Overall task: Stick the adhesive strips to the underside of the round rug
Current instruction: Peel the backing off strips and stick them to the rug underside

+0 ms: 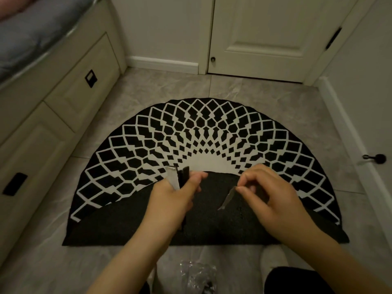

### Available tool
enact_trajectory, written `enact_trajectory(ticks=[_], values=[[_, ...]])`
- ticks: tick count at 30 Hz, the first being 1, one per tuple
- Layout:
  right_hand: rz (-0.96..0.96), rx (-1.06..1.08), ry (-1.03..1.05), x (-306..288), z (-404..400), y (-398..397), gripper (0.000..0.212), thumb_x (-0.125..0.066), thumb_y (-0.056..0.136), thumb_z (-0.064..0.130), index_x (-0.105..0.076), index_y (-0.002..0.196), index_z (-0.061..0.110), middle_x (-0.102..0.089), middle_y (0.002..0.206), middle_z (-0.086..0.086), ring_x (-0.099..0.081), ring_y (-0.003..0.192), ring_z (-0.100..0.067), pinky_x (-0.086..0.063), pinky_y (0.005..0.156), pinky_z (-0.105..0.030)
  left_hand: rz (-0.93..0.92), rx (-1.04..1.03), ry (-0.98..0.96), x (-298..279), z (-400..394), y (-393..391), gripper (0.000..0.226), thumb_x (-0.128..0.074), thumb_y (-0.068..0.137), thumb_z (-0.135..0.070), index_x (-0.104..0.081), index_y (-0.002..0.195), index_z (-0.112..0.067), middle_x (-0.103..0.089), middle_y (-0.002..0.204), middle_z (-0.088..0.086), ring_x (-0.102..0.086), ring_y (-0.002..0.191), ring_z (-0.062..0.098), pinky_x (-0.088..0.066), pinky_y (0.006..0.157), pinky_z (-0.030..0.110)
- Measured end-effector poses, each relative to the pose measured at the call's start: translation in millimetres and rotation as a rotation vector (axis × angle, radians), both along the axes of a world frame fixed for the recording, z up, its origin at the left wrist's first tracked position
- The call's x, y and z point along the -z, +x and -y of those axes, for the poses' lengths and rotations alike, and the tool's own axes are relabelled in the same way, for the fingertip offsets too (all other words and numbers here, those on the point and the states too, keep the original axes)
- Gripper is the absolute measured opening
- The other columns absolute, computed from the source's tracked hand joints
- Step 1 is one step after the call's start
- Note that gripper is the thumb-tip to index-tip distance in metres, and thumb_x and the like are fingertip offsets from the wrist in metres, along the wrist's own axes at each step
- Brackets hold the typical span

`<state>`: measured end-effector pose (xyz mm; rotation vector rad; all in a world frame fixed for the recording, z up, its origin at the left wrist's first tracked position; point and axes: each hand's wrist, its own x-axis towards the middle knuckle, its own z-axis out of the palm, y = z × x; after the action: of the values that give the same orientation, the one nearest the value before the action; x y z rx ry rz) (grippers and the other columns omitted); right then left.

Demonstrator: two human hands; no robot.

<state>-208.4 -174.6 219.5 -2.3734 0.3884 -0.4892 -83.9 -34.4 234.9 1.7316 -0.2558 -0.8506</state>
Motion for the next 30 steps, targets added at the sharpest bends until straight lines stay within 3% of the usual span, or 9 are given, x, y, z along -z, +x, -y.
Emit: enact_trajectory(ticks=[6, 11, 16, 22, 26, 30], values=[[0.014, -0.075, -0.107, 3, -5, -1, 0.006, -0.046, 0.086, 0.034, -0.051, 0.090, 0.034, -0.051, 0.085, 0.016, -0.052, 0.074, -0.003, -0.048, 0.066, -0.025, -0.249, 0.237, -0.001, 1, -2, -7, 0.021, -0.060, 0.087, -0.032, -0.075, 0.081, -0.019, -0.053, 0.057, -0.010, -0.046, 0.054, 0.003, -0.039, 0.054, 0.019], [0.043, -0.101, -0.198, 3, -9, 0, 0.004, -0.047, 0.089, 0.030, -0.050, 0.090, 0.029, -0.052, 0.086, 0.013, -0.050, 0.074, 0.000, -0.047, 0.062, -0.021, -0.536, 0.170, -0.124, -1, -2, -7, 0.018, -0.071, 0.071, -0.029, -0.077, 0.069, -0.013, -0.067, 0.077, 0.006, -0.041, 0.051, 0.004, -0.033, 0.044, 0.015], [0.056, -0.145, -0.275, 5, -14, -4, 0.004, -0.047, 0.088, 0.025, -0.048, 0.091, 0.027, -0.047, 0.092, 0.015, -0.047, 0.076, 0.002, -0.045, 0.066, -0.018, -0.670, 0.182, -0.127, -2, -4, -8, 0.007, -0.074, 0.066, -0.018, -0.074, 0.068, -0.011, -0.063, 0.065, 0.002, -0.038, 0.050, 0.005, -0.031, 0.042, 0.014], [0.048, -0.136, -0.350, 5, -17, -3, 0.007, -0.045, 0.085, 0.025, -0.045, 0.092, 0.026, -0.042, 0.096, 0.015, -0.047, 0.073, -0.001, -0.047, 0.059, -0.018, -0.792, 0.141, -0.050, -3, -3, -7, 0.014, -0.072, 0.066, -0.015, -0.068, 0.075, -0.004, -0.053, 0.054, 0.001, -0.041, 0.045, 0.005, -0.033, 0.040, 0.014], [0.104, -0.079, -0.231, 5, -17, 0, 0.006, -0.045, 0.086, 0.023, -0.044, 0.091, 0.026, -0.043, 0.097, 0.015, -0.049, 0.079, 0.001, -0.047, 0.067, -0.015, -0.888, 0.083, -0.089, -8, -3, -4, 0.016, -0.067, 0.067, -0.013, -0.066, 0.077, -0.001, -0.051, 0.054, 0.003, -0.041, 0.043, 0.006, -0.033, 0.039, 0.014], [0.215, -0.055, 0.019, -3, -19, 2, 0.010, -0.045, 0.086, 0.016, -0.048, 0.091, 0.024, -0.054, 0.100, 0.015, -0.053, 0.097, 0.005, -0.043, 0.083, -0.009, -0.733, 0.027, -0.064, -13, -3, 3, 0.011, -0.058, 0.085, -0.014, -0.059, 0.083, -0.003, -0.045, 0.054, 0.002, -0.039, 0.047, 0.009, -0.033, 0.043, 0.017]])
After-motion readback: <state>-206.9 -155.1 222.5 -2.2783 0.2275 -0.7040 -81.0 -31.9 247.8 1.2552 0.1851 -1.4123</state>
